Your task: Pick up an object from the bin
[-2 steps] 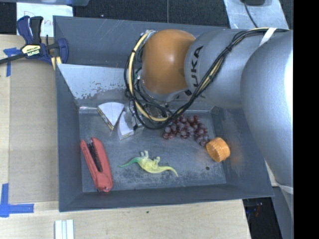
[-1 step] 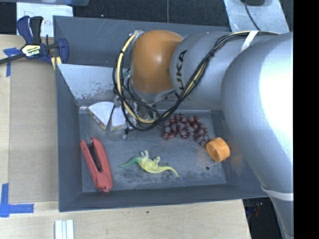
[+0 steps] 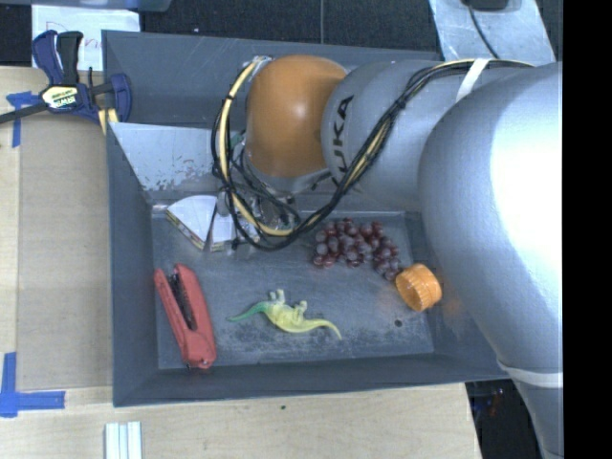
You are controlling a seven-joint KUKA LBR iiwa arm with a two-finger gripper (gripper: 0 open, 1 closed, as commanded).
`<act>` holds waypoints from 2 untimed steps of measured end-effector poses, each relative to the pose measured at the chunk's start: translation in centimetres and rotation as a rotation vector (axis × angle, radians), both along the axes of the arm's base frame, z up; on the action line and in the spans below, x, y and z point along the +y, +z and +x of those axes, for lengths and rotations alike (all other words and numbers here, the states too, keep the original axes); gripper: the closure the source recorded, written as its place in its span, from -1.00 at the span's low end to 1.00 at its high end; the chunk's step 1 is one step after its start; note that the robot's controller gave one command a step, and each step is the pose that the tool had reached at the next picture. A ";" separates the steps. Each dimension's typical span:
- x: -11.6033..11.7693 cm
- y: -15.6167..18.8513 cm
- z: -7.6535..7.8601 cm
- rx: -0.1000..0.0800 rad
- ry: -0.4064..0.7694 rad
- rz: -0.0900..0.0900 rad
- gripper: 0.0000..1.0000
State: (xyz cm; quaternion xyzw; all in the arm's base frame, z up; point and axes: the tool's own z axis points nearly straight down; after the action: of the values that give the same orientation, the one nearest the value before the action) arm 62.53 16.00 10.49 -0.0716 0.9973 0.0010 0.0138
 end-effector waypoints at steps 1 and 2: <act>0.0 0.0 0.0 0.000 0.000 0.000 1.00; -0.3 1.5 -0.5 0.006 0.004 -0.001 1.00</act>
Offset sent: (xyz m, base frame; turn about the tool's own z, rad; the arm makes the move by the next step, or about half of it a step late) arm -0.0138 -0.0139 0.1199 -0.0220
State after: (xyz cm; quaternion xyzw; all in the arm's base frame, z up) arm 62.05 15.74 11.94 -0.0735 0.9972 0.0006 0.0109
